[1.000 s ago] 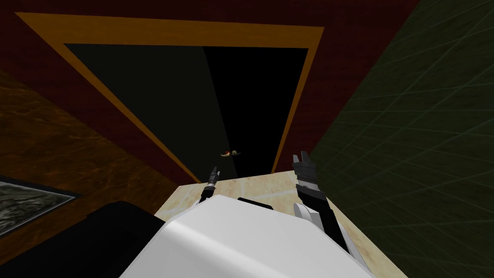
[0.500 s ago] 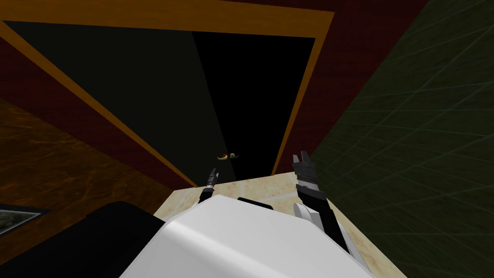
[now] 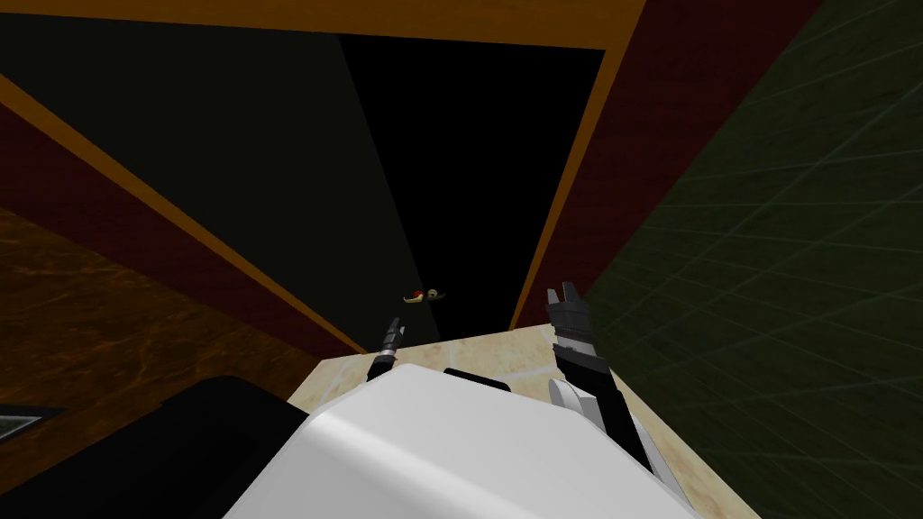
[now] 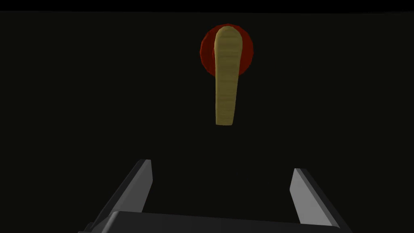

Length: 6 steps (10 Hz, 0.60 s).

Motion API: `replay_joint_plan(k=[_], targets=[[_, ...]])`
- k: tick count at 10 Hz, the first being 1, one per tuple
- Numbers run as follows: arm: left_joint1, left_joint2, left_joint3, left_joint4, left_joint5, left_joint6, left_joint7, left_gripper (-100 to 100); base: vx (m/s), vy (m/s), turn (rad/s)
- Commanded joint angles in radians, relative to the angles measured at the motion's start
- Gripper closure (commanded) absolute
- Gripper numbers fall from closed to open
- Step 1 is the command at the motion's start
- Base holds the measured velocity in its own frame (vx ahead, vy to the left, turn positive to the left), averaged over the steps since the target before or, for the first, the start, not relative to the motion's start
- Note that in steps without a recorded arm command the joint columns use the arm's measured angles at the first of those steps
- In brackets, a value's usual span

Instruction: Pull the door open

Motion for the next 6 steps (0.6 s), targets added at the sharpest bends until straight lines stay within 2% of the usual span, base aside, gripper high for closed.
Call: replay_joint_plan(k=[1,3,6], targets=[[-0.001,0.011,0.017,0.028,0.008,-0.003,-0.004,-100,0.048,0.049,0.095],[0.014,0.026,0.052,0.053,0.023,0.004,-0.016,-100,0.057,0.079,0.083],[0.005,0.024,0.062,0.068,0.028,0.008,-0.027,-100,0.127,0.12,0.021]])
